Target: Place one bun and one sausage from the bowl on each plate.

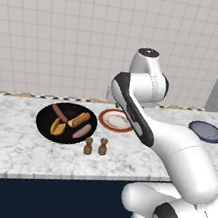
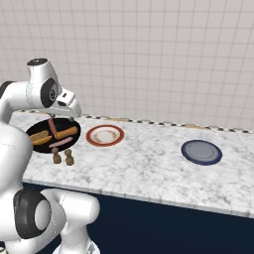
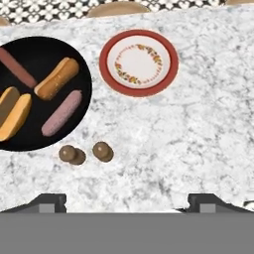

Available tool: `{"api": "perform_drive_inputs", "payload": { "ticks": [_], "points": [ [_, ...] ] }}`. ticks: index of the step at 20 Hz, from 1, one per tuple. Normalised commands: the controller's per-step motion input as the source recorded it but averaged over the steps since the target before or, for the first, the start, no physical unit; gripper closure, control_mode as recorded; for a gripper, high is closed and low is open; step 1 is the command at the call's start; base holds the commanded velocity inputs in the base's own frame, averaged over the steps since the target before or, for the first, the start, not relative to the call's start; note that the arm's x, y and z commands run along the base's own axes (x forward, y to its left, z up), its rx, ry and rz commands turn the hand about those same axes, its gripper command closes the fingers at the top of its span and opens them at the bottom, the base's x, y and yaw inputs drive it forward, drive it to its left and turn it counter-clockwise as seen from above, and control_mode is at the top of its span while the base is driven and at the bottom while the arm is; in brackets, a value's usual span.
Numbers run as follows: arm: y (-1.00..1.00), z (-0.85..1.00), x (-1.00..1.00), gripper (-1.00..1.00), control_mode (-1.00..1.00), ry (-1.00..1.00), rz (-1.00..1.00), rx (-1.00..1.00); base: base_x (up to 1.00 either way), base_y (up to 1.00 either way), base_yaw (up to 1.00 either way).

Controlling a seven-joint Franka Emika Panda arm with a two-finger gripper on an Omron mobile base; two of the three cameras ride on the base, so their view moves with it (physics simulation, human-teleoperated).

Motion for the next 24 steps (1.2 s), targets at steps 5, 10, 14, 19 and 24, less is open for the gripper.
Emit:
{"api": "perform_drive_inputs", "payload": {
  "ticks": [5,10,14,19,24],
  "points": [
    [0.4,-0.25,0.04,-1.0,-1.0,0.0,-0.3,0.04,0.0,0.0,0.0],
    [0.05,-0.15,0.03,-1.0,-1.0,0.0,-0.18,0.08,0.0,0.0,0.0],
    [0.02,0.0,0.19,-1.0,-1.0,0.0,0.0,0.06,0.0,0.0,0.0],
    [0.2,-0.03,0.32,-1.0,-1.0,0.0,0.0,0.02,0.0,0.0,0.0],
    [0.45,-0.11,0.29,-1.0,-1.0,0.0,0.0,0.0,0.0,0.0,0.0]
  ]
}}
